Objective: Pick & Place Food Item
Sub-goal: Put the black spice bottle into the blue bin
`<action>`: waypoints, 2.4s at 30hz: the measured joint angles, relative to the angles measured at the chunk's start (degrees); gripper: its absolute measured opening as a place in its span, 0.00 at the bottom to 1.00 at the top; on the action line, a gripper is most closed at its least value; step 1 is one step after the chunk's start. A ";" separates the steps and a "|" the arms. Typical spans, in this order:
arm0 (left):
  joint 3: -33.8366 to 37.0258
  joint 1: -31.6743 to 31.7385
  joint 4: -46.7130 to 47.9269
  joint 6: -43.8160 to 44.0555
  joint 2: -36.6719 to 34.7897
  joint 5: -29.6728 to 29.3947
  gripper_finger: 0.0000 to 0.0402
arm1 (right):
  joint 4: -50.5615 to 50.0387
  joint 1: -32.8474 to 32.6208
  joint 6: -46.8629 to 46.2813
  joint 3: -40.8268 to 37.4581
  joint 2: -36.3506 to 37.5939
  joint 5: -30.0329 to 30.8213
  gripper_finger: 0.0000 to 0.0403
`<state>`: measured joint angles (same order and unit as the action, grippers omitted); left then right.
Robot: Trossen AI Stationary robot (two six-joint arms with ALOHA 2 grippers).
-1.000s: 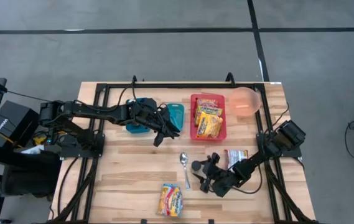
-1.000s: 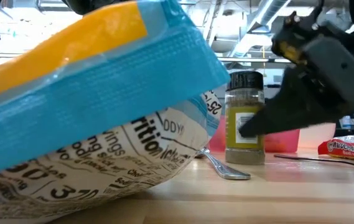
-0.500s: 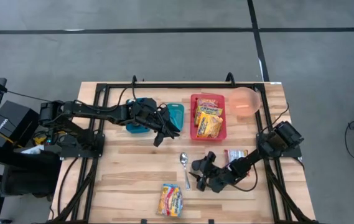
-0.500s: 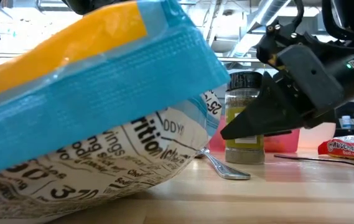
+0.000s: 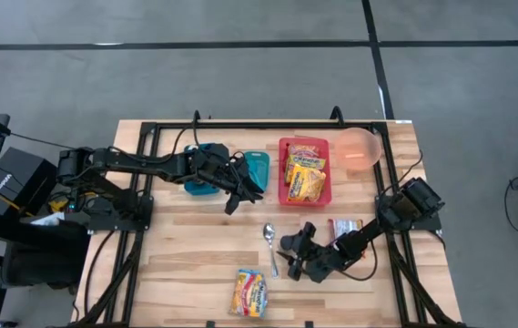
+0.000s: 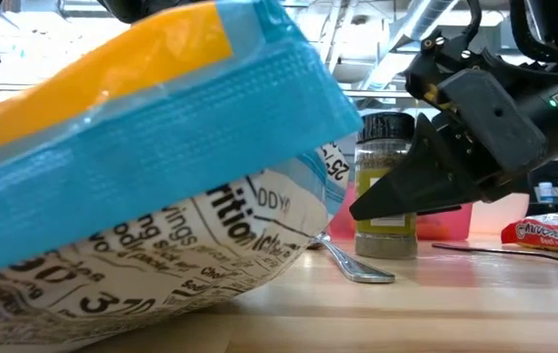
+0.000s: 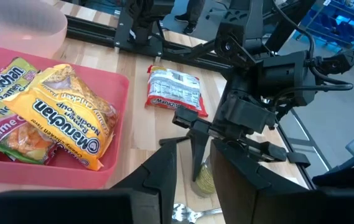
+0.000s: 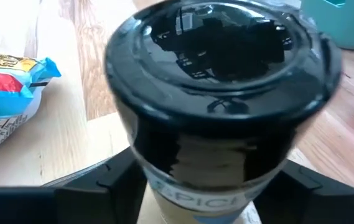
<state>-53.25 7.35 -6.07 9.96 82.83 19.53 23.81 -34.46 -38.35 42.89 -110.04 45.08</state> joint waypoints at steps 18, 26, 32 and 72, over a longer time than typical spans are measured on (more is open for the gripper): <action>0.00 0.00 0.04 -0.01 0.00 0.00 0.23 | -0.02 0.00 -0.02 0.00 0.00 -0.02 0.46; 0.00 0.00 0.03 0.00 0.00 0.00 0.23 | -0.02 0.00 -0.02 0.00 0.00 -0.02 0.42; 0.00 0.00 0.04 -0.02 0.00 0.00 0.23 | -0.02 0.00 -0.04 0.00 0.00 -0.02 0.42; 0.00 -2.04 0.07 -0.81 0.00 -0.02 0.23 | -14.54 2.99 8.56 -0.02 17.60 4.49 0.41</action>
<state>-53.25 5.32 -6.00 9.15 82.83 19.51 9.27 -31.47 -29.79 42.87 -92.44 49.57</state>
